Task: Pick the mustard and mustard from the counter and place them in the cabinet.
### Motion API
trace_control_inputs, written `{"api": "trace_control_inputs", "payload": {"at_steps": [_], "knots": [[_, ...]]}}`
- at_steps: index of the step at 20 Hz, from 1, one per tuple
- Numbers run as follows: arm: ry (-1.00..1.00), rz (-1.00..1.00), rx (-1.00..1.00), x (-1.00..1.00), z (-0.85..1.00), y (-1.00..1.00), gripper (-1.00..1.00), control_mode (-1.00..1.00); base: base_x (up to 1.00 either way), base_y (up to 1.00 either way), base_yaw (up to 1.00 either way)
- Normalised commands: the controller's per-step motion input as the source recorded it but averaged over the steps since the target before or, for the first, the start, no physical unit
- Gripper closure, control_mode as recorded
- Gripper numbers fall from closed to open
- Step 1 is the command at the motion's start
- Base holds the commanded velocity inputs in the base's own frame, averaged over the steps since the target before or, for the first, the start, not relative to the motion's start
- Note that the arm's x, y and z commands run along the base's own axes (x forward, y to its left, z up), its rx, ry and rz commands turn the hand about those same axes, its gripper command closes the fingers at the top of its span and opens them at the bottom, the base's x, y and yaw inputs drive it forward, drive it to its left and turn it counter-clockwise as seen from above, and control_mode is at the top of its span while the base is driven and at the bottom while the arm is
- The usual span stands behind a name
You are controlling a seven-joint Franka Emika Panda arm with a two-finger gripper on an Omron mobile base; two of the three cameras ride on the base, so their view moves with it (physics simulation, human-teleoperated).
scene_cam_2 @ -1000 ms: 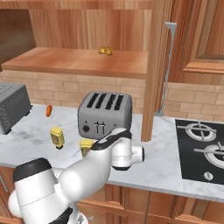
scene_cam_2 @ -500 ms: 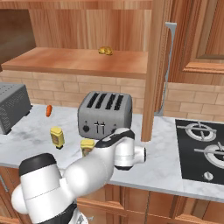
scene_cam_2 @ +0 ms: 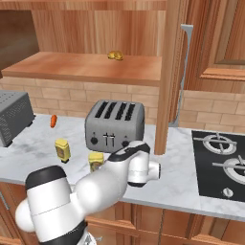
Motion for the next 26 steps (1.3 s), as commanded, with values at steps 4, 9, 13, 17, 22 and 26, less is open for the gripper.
{"api": "trace_control_inputs", "payload": {"at_steps": [4,9,13,17,22,26], "knots": [[-0.03,0.06,0.03,0.06,0.00,-0.02,-1.00,-1.00,0.00,0.00,0.00],[-0.01,0.09,0.01,0.04,0.00,-0.03,-1.00,-1.00,0.00,0.00,0.00],[-0.04,0.01,0.00,-0.04,0.00,-0.14,-1.00,-1.00,0.00,0.00,0.00],[-0.05,0.00,0.00,0.00,0.00,-0.09,-1.00,-1.00,0.00,0.00,0.00],[-0.07,-0.02,0.02,0.00,0.00,-0.11,-1.00,-1.00,0.00,0.00,0.00],[-0.04,-0.01,0.01,0.04,0.00,-0.04,-1.00,-1.00,0.00,0.00,0.00]]}}
